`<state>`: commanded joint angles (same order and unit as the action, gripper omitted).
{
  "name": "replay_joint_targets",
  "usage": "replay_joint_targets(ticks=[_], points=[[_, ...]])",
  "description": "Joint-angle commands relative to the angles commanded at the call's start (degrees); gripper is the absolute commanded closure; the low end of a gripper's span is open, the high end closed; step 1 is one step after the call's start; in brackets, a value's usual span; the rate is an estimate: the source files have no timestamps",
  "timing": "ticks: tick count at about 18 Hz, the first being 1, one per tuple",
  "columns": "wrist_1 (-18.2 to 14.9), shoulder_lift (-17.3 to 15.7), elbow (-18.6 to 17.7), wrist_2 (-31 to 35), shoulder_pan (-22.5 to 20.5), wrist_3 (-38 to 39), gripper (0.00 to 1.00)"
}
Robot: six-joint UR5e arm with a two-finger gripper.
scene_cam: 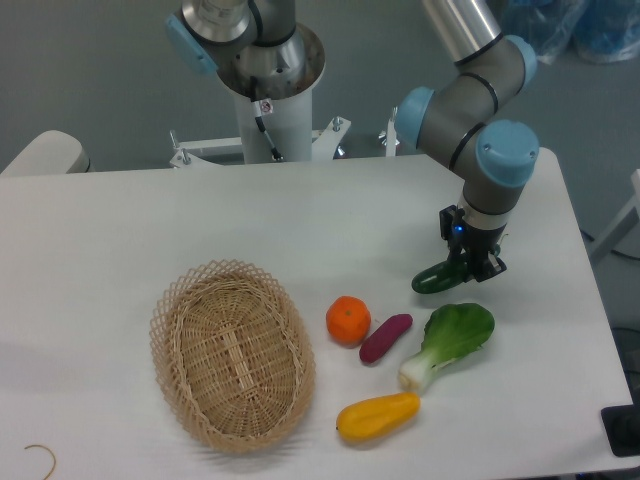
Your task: Place the cucumber on the table
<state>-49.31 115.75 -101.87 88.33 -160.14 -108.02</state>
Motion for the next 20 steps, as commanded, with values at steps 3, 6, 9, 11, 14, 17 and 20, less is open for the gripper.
replay_joint_targets(ticks=[3, 6, 9, 11, 14, 17, 20], points=[[0.26, -0.17, 0.70, 0.09, 0.17, 0.88, 0.00], [0.79, -0.88, 1.32, 0.09, 0.53, 3.85, 0.00], [0.88, -2.89, 2.55, 0.09, 2.10, 7.37, 0.00], [0.70, -3.08, 5.52, 0.61, 5.78, 12.10, 0.00], [0.44, -2.73, 11.32, 0.79, 9.48, 20.72, 0.00], [-0.26, -1.85, 16.69, 0.79, 11.68, 22.94, 0.00], [-1.66, -1.23, 20.82, 0.88, 13.27, 23.12, 0.00]])
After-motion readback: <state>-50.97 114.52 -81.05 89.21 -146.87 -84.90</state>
